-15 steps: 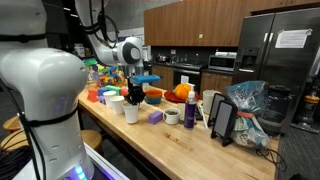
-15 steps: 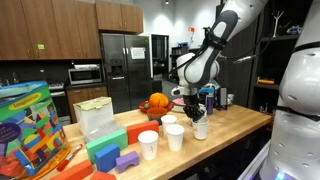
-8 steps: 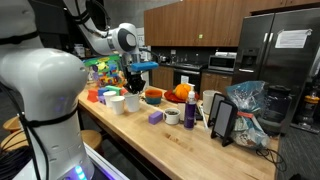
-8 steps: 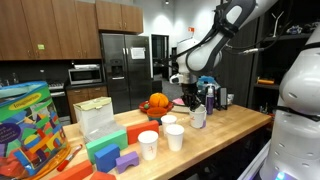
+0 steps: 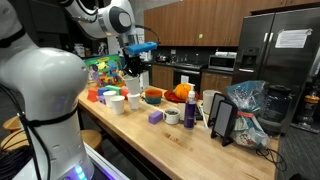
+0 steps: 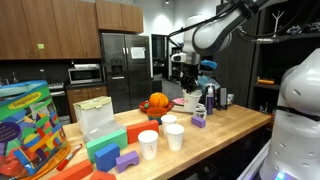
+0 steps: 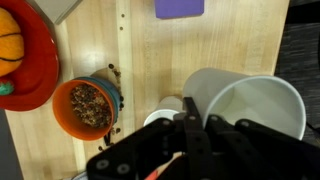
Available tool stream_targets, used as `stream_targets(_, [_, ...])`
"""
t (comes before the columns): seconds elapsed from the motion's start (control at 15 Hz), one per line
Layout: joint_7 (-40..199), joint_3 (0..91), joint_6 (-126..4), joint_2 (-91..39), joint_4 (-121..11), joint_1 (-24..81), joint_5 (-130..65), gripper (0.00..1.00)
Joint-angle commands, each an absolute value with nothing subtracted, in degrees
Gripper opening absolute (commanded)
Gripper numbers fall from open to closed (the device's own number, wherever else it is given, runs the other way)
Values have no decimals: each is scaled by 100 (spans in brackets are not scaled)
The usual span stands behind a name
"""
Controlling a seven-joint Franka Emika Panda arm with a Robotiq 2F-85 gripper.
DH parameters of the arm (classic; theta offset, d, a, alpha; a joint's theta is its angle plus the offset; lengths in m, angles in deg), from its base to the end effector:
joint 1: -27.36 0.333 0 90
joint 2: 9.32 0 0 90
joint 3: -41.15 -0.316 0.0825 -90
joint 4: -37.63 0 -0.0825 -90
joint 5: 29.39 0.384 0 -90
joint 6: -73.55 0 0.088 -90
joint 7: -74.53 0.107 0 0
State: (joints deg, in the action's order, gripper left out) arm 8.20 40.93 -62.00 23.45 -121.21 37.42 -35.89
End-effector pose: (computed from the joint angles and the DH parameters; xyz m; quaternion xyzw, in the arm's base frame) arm 0.3562 0.0631 0.3930 0.7579 0.6456 0.0521 0.0776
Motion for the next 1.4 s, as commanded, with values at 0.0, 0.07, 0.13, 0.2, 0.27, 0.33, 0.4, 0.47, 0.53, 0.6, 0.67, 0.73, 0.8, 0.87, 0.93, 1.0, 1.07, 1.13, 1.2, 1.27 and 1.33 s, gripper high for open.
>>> stream_targets(0.0, [767,4297,-6070,2600,-12116,4012,-3341,0])
stream_targets(0.07, [771,4325,-6085,2573,-12112,4080,-3242,0])
stream_targets(0.13, [754,4363,-6118,2537,-12112,4151,-3133,0])
stream_targets(0.2, [730,4399,-6161,2497,-12112,4204,-3036,0])
stream_targets(0.27, [710,4425,-6209,2452,-12112,4263,-2932,0])
stream_targets(0.33, [702,4433,-6249,2419,-12113,4309,-2859,0])
stream_targets(0.4, [702,4435,-6300,2398,-12114,4346,-2805,0])
stream_targets(0.47, [724,4416,-6371,2386,-12116,4372,-2778,0])
stream_targets(0.53, [725,4403,-6429,2375,-12116,4396,-2761,0])
stream_targets(0.6, [756,4361,-6542,2339,-12116,4414,-2775,0])
stream_targets(0.67, [772,4333,-6662,2310,-12117,4443,-2789,0])
stream_targets(0.73, [802,4297,-6819,2268,-12117,4460,-2820,0])
stream_targets(0.8, [825,4273,-6961,2222,-12118,4469,-2850,0])
stream_targets(0.87, [821,4270,-7105,2157,-12117,4491,-2857,0])
stream_targets(0.93, [819,4274,-7221,2068,-12108,4521,-2844,0])
stream_targets(1.0, [808,4279,-7298,1997,-12095,4543,-2842,0])
stream_targets(1.07, [804,4275,-7370,1907,-12078,4562,-2843,0])
stream_targets(1.13, [810,4266,-7431,1837,-12070,4567,-2853,0])
stream_targets(1.2, [795,4268,-7493,1767,-12058,4578,-2853,0])
stream_targets(1.27, [796,4259,-7518,1730,-12056,4569,-2868,0])
stream_targets(1.33, [785,4254,-7562,1681,-12043,4569,-2880,0])
